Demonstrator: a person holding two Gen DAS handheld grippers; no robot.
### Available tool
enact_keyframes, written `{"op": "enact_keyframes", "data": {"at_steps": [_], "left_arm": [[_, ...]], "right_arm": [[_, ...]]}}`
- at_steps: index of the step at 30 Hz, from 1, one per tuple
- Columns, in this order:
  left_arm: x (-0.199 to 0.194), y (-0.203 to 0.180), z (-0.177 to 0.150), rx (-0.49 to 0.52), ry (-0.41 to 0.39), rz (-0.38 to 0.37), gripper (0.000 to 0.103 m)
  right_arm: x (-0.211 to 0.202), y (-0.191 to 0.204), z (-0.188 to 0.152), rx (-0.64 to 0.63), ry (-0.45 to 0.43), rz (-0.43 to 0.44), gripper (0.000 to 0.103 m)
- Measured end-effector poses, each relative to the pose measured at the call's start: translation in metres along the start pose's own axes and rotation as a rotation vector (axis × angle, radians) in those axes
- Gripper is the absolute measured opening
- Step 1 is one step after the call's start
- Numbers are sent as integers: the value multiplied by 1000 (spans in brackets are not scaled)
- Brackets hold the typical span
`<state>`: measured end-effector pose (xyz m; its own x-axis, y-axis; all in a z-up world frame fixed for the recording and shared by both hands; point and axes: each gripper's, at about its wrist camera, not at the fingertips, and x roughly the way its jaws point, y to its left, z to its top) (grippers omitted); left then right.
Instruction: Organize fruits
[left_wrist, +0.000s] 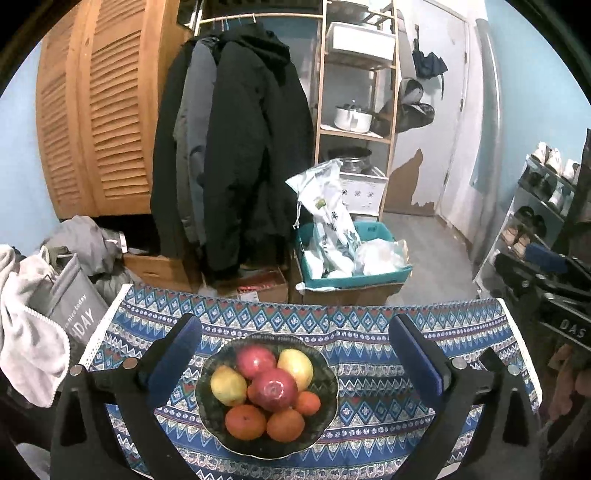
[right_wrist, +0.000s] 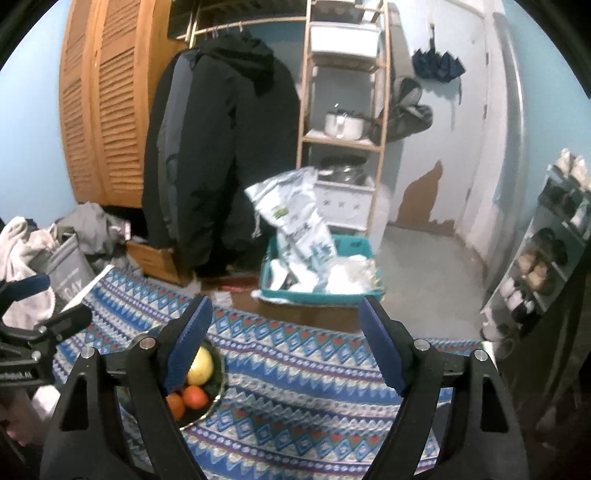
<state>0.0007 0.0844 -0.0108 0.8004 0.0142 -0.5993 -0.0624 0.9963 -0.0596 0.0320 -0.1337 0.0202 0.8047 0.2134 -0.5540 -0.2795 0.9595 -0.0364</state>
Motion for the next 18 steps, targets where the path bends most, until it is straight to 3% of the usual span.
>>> {"op": "enact_keyframes", "data": {"at_steps": [8, 18], "left_arm": [[-6, 0, 6, -8, -25, 27, 102], [-14, -11, 11, 38, -58, 43, 102]], "right_arm": [[-24, -21, 1, -5, -65, -51, 81], [-23, -37, -6, 21, -54, -66, 81]]}}
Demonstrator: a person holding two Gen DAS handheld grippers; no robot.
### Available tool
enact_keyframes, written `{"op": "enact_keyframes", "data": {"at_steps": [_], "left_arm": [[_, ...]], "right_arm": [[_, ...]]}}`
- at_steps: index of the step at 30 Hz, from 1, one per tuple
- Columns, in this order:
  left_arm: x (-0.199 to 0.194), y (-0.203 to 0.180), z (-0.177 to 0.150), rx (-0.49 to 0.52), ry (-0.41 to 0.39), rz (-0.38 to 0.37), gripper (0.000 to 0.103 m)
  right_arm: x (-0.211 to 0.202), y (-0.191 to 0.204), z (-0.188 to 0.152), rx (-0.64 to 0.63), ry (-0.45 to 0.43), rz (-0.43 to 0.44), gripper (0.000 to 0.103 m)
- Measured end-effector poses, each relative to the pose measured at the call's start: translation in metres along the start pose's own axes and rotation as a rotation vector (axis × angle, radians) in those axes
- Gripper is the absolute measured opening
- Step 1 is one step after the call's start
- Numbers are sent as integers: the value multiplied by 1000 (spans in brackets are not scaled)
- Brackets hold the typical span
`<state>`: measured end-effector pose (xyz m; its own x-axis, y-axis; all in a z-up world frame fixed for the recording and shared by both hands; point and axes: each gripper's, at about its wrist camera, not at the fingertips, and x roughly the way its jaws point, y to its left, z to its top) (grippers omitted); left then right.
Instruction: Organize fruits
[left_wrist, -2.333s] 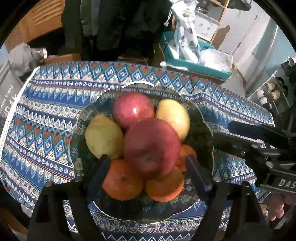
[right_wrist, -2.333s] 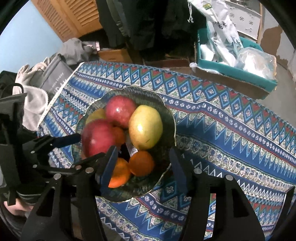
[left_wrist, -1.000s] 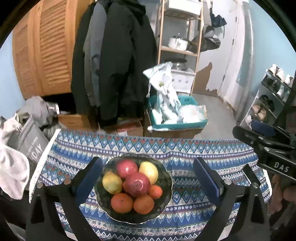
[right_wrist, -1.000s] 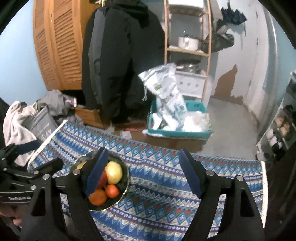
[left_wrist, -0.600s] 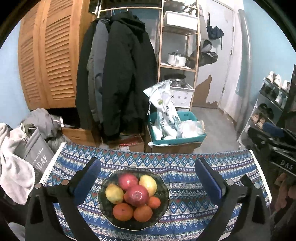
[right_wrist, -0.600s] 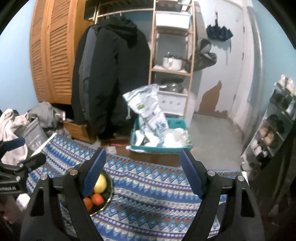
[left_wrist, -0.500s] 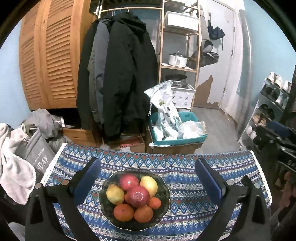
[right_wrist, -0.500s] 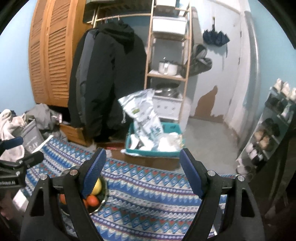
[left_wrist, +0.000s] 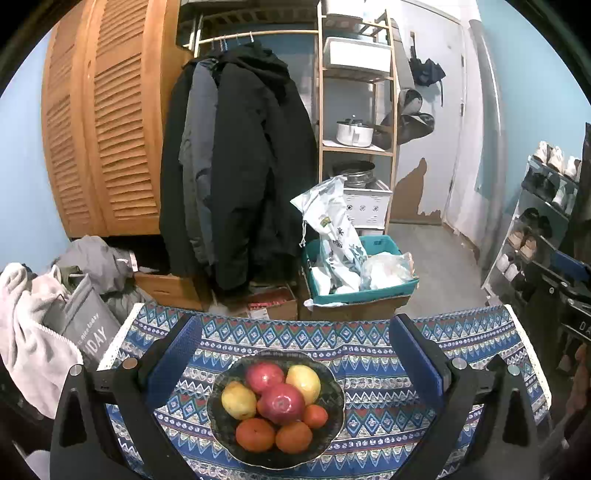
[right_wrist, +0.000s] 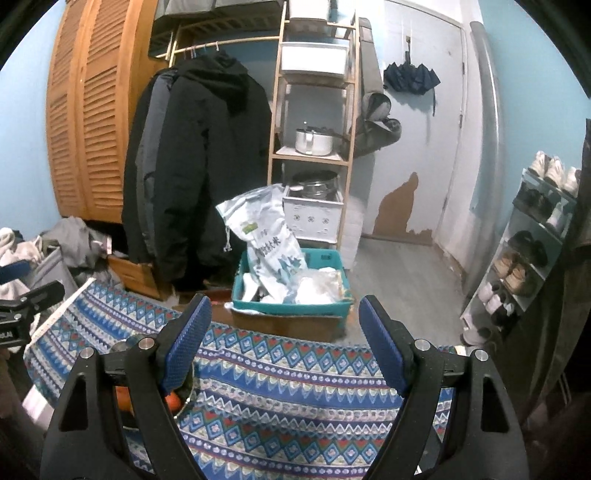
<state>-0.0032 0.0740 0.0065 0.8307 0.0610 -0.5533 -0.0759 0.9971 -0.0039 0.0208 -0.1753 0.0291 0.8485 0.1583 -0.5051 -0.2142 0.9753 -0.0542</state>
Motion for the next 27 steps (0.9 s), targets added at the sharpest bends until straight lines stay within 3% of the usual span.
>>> {"op": "enact_keyframes", "data": {"at_steps": [27], "left_arm": [[6, -6, 0, 1, 32, -10, 102]], "right_arm": [[6, -1, -5, 3, 19, 5, 81]]}}
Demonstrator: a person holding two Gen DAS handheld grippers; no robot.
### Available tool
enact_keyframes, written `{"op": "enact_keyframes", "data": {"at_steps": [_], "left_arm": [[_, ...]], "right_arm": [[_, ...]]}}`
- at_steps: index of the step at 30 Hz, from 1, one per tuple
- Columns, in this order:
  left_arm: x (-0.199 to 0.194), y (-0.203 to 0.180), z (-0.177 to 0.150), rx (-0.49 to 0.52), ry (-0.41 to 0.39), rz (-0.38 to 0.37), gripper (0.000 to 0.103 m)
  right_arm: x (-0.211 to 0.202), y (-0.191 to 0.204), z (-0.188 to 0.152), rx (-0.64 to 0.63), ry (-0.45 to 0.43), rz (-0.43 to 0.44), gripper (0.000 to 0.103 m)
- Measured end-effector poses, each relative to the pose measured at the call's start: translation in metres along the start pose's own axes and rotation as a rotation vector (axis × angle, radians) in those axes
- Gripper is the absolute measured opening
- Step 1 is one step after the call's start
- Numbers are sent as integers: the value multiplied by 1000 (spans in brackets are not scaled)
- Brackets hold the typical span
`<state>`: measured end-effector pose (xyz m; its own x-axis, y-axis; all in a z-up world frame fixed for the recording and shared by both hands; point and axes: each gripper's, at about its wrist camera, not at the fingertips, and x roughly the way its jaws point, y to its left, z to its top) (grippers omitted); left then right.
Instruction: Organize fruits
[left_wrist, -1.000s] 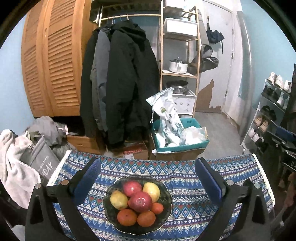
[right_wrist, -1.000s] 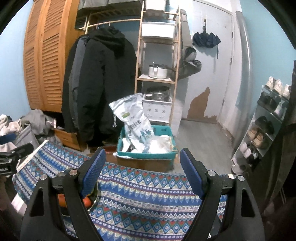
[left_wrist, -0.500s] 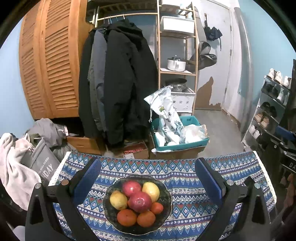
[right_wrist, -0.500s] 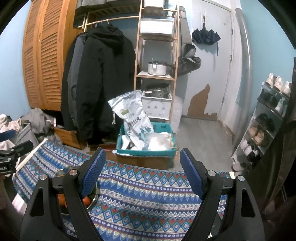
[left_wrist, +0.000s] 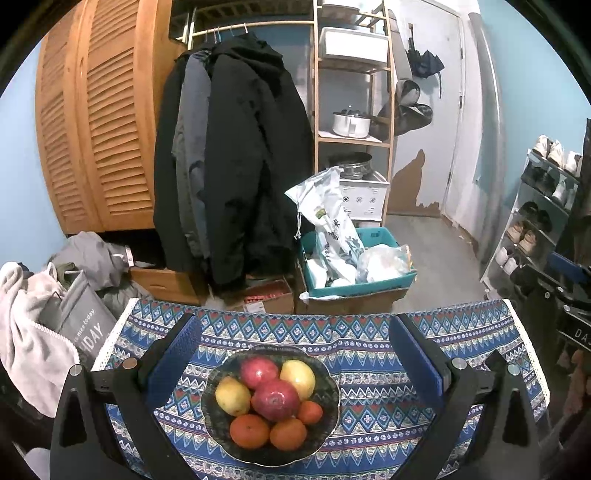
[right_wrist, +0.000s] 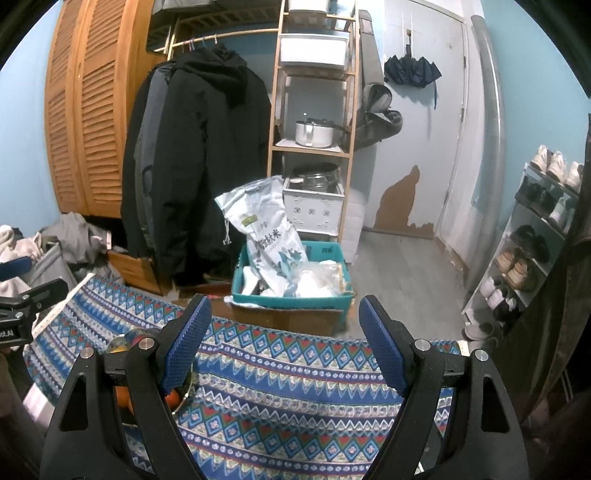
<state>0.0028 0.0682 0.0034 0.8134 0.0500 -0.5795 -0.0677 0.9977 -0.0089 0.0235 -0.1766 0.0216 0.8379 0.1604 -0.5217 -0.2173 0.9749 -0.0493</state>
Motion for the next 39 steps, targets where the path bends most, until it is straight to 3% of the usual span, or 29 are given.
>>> {"op": "enact_keyframes", "data": {"at_steps": [39], "left_arm": [[-1, -7, 2, -7, 35, -7, 102]], "right_arm": [[0, -5, -5, -4, 3, -7, 81]]}}
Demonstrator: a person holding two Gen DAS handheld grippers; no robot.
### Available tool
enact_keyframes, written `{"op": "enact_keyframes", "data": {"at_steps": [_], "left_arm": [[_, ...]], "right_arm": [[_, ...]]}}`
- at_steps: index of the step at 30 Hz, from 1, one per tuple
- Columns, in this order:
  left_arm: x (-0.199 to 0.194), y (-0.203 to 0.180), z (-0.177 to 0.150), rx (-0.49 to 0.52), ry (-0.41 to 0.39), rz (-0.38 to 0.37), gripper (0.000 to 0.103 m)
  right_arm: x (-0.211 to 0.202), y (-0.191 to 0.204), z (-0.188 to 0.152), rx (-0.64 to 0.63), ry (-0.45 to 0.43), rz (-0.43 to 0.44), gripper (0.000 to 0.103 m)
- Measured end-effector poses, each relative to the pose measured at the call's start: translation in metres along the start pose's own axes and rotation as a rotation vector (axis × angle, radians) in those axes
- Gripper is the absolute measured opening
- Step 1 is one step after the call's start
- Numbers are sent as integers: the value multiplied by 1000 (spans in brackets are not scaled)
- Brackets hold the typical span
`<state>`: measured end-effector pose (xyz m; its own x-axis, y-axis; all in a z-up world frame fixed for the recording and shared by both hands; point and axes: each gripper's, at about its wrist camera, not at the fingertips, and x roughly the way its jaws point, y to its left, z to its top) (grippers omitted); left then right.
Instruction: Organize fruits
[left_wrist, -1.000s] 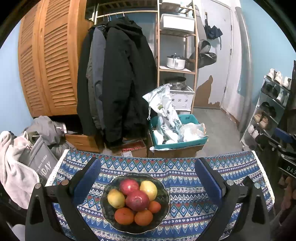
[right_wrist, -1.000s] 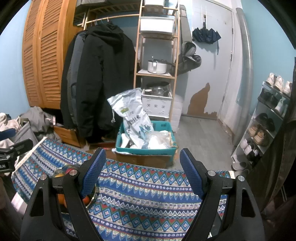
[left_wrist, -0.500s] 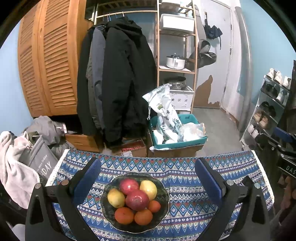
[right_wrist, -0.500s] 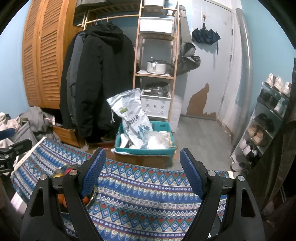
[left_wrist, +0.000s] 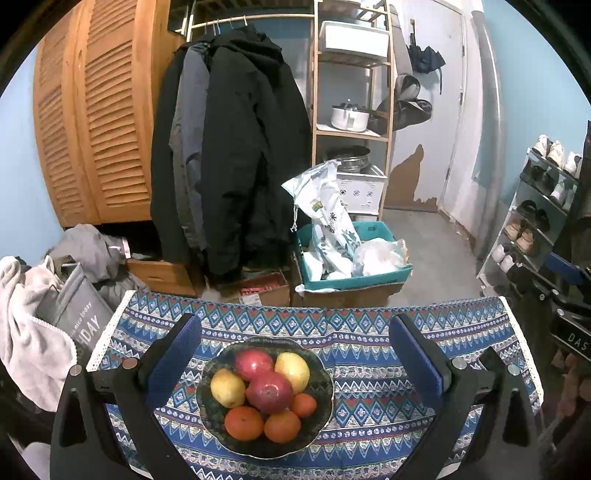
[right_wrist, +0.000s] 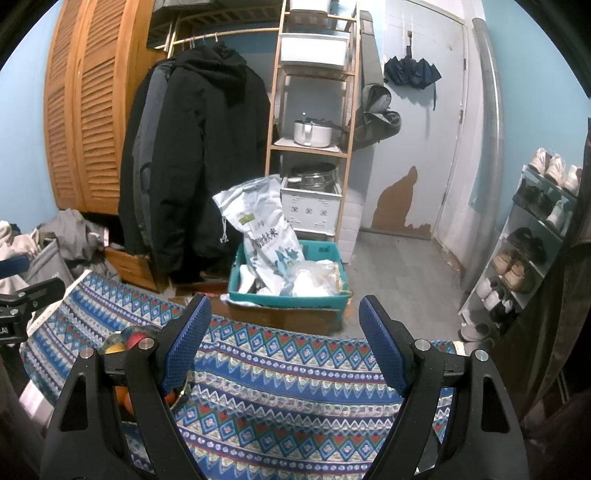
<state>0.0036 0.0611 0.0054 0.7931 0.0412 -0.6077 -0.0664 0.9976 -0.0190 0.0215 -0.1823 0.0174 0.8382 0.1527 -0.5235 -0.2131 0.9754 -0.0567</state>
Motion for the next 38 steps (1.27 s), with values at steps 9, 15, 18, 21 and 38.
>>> {"op": "enact_keyframes", "data": {"at_steps": [9, 15, 18, 21, 38], "left_arm": [[-2, 1, 1, 1, -8, 5, 102], [-2, 1, 1, -1, -10, 4, 102], [-2, 2, 1, 2, -10, 4, 102], [-2, 2, 1, 2, -10, 4, 102], [-1, 2, 4, 2, -1, 5, 102]], "right_arm": [[0, 0, 0, -1, 1, 1, 81], [0, 0, 0, -2, 1, -1, 81], [-1, 0, 1, -2, 1, 0, 81], [-1, 0, 1, -3, 1, 0, 81], [-1, -3, 1, -6, 2, -2, 81]]}}
